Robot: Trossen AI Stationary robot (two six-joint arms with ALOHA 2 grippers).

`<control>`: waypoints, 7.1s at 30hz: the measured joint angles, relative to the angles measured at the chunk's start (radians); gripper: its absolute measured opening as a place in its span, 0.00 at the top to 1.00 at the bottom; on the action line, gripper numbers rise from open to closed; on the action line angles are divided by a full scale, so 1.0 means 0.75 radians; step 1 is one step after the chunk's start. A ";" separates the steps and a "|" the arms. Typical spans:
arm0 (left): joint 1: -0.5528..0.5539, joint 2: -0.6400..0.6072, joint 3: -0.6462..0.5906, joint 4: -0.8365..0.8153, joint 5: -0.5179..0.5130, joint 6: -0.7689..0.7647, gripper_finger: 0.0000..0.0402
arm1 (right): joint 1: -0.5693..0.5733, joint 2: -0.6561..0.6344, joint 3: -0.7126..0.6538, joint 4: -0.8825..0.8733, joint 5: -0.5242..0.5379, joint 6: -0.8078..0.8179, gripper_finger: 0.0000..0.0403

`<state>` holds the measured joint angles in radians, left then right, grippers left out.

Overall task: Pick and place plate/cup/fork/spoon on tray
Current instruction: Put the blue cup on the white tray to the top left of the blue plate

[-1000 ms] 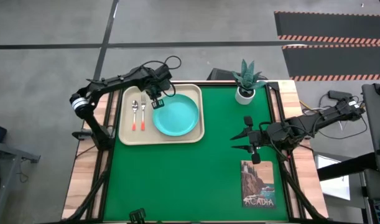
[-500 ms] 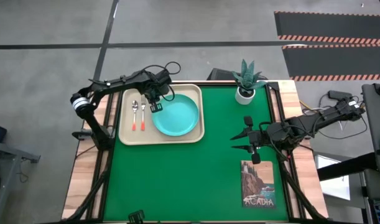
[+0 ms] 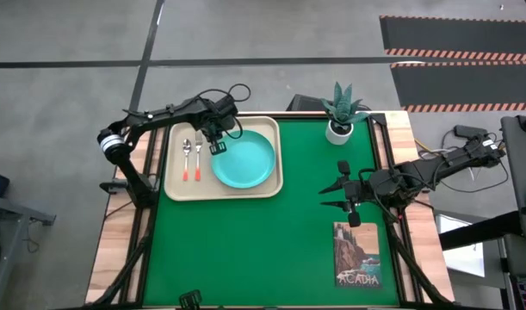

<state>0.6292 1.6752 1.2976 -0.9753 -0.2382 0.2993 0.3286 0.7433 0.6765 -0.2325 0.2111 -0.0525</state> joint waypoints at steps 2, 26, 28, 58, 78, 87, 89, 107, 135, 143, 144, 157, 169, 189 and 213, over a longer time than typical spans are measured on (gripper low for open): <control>0.000 0.000 0.000 0.000 0.000 0.000 0.99 | 0.000 0.000 0.000 -0.001 0.000 -0.001 0.67; 0.000 0.000 -0.087 0.075 0.000 -0.011 0.99 | 0.000 0.000 0.000 -0.007 -0.001 0.000 0.68; 0.000 0.000 -0.087 0.075 -0.001 -0.011 0.99 | 0.001 0.000 0.000 -0.006 -0.001 0.000 0.68; 0.000 0.000 -0.087 0.103 0.000 -0.006 0.99 | 0.001 0.000 0.000 -0.028 -0.001 -0.003 0.65; 0.000 0.000 -0.087 0.103 -0.001 -0.009 0.99 | 0.001 -0.001 0.000 -0.032 -0.001 0.009 0.63; 0.000 0.000 -0.087 0.103 -0.001 -0.010 0.99 | 0.001 -0.001 0.000 -0.032 -0.001 0.016 0.62; 0.000 0.000 -0.087 0.103 -0.001 -0.014 0.99 | 0.001 -0.001 0.000 -0.032 -0.002 0.017 0.62; 0.000 0.000 -0.087 0.104 -0.003 -0.042 0.84 | 0.001 -0.001 0.001 -0.032 -0.002 0.020 0.61; -0.015 -0.142 -0.060 0.102 -0.074 -0.041 0.74 | 0.001 -0.001 0.004 -0.032 -0.002 0.064 0.61; -0.039 -0.237 -0.060 0.103 -0.073 -0.050 0.74 | 0.001 -0.001 0.004 -0.033 -0.002 0.073 0.61; -0.044 -0.248 -0.060 0.104 -0.074 -0.065 0.74 | 0.001 -0.001 0.004 -0.033 -0.002 0.073 0.61; -0.133 -0.492 -0.182 0.120 -0.074 -0.105 0.74 | 0.001 -0.001 0.004 -0.062 -0.007 0.112 0.62; -0.141 -0.792 -0.615 0.305 -0.299 -0.149 0.98 | 0.001 -0.001 0.003 -0.083 -0.001 0.118 0.62; -0.012 -0.493 -0.789 0.813 -0.368 -0.076 1.00 | 0.001 -0.001 0.002 -0.052 -0.001 0.035 0.61; -0.328 -0.710 -0.787 0.356 0.043 -0.884 1.00 | 0.001 -0.001 0.002 -0.052 0.001 0.000 0.62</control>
<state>0.3834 1.1430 0.7072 -0.7079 -0.2062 -0.3634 0.3290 0.7425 0.6777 -0.2718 0.2119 -0.0525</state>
